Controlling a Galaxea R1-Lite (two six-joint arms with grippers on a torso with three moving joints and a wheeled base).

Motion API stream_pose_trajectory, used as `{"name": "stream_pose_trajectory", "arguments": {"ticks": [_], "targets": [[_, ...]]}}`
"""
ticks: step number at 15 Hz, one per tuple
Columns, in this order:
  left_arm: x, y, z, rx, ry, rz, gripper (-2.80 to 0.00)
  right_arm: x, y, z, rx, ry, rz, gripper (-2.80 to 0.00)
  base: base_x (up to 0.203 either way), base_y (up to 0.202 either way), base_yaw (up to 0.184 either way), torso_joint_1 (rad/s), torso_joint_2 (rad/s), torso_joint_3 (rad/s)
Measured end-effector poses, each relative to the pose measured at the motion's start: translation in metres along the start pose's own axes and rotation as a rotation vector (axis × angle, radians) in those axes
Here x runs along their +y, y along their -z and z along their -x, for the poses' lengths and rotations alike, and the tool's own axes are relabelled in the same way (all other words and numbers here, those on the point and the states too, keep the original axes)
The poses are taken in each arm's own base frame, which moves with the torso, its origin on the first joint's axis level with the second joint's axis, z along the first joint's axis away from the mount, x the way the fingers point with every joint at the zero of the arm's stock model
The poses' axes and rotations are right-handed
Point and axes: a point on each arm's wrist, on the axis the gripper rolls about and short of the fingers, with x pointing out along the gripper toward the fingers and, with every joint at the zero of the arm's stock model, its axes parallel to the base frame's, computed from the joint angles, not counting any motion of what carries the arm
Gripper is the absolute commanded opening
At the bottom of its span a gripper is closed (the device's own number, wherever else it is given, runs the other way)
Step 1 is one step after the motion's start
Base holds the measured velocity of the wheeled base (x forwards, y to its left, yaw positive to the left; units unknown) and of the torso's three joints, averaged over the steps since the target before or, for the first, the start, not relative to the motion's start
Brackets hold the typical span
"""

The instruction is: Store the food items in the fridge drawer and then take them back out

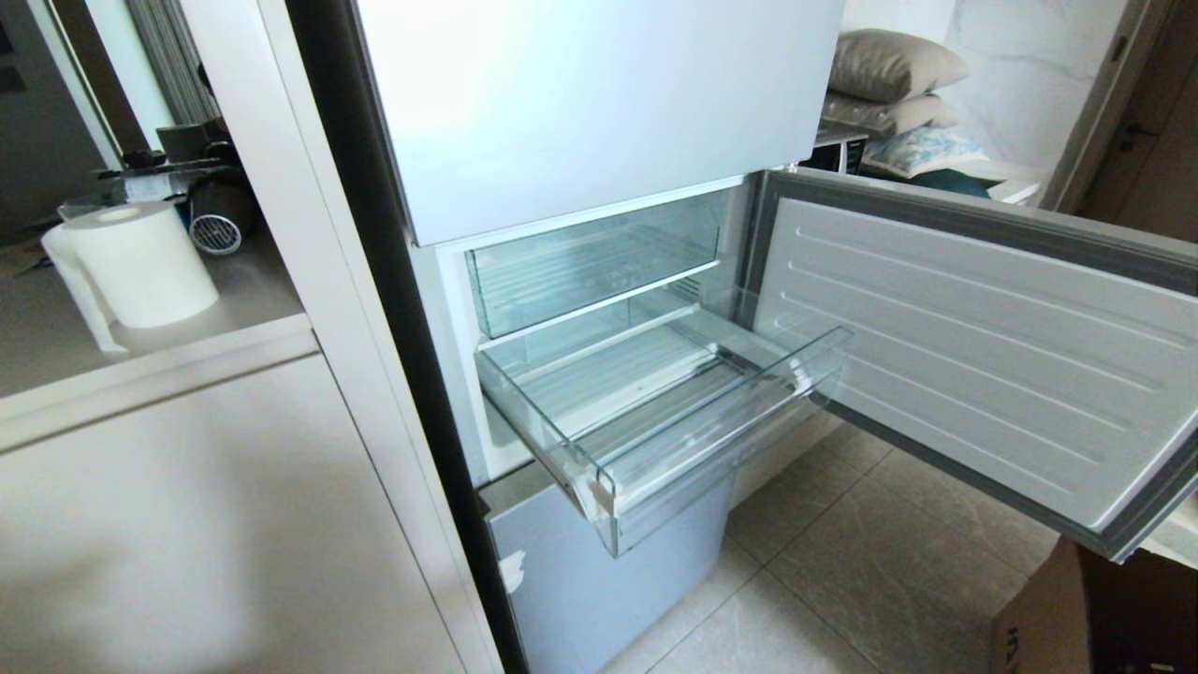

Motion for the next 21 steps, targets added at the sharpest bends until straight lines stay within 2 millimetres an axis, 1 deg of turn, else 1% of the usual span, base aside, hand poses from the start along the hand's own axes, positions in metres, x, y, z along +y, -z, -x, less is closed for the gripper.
{"name": "stream_pose_trajectory", "arguments": {"ticks": [1, 2, 4, 7, 9, 10, 14, 17, 19, 21], "targets": [[0.0, 0.0, 0.0, 0.0, 0.0, 0.0, -2.8, -0.002, -0.01, -0.018, 0.016, 0.048, -0.033, -2.8, 0.0, 0.0, 0.0, 0.0, 0.0, 0.0], [0.0, 0.0, 0.0, 0.0, 0.0, 0.0, -2.8, -0.006, -0.017, -0.033, 0.029, 0.076, -0.054, -2.8, 0.0, 0.0, 0.0, 0.0, 0.0, 0.0], [0.0, 0.0, 0.0, 0.0, 0.0, 0.0, -2.8, -0.021, -0.029, -0.064, 0.058, 0.096, -0.064, -2.8, 0.0, 0.0, 0.0, 0.0, 0.0, 0.0], [0.0, 0.0, 0.0, 0.0, 0.0, 0.0, -2.8, -0.044, -0.036, -0.098, 0.08, 0.155, -0.065, -2.8, 0.0, 0.0, 0.0, 0.0, 0.0, 0.0], [0.0, 0.0, 0.0, 0.0, 0.0, 0.0, -2.8, -0.061, -0.036, -0.116, 0.095, 0.205, -0.067, -2.8, 0.0, 0.0, 0.0, 0.0, 0.0, 0.0], [0.0, 0.0, 0.0, 0.0, 0.0, 0.0, -2.8, -0.071, -0.037, -0.123, 0.098, 0.236, -0.074, 0.0, 0.0, 0.0, 0.0, 0.0, 0.0, 0.0], [0.0, 0.0, 0.0, 0.0, 0.0, 0.0, -2.8, -0.109, -0.038, -0.142, 0.137, 0.349, -0.073, 0.0, 0.0, 0.0, 0.0, 0.0, 0.0, 0.0], [0.0, 0.0, 0.0, 0.0, 0.0, 0.0, -2.8, -0.128, -0.042, -0.157, 0.145, 0.38, -0.059, 0.0, 0.0, 0.0, 0.0, 0.0, 0.0, 0.0], [0.0, 0.0, 0.0, 0.0, 0.0, 0.0, -2.8, -0.137, -0.043, -0.166, 0.164, 0.384, -0.029, 0.0, 0.0, 0.0, 0.0, 0.0, 0.0, 0.0], [0.0, 0.0, 0.0, 0.0, 0.0, 0.0, -2.8, -0.147, -0.047, -0.18, 0.178, 0.39, -0.004, 0.0, 0.0, 0.0, 0.0, 0.0, 0.0, 0.0]]}}
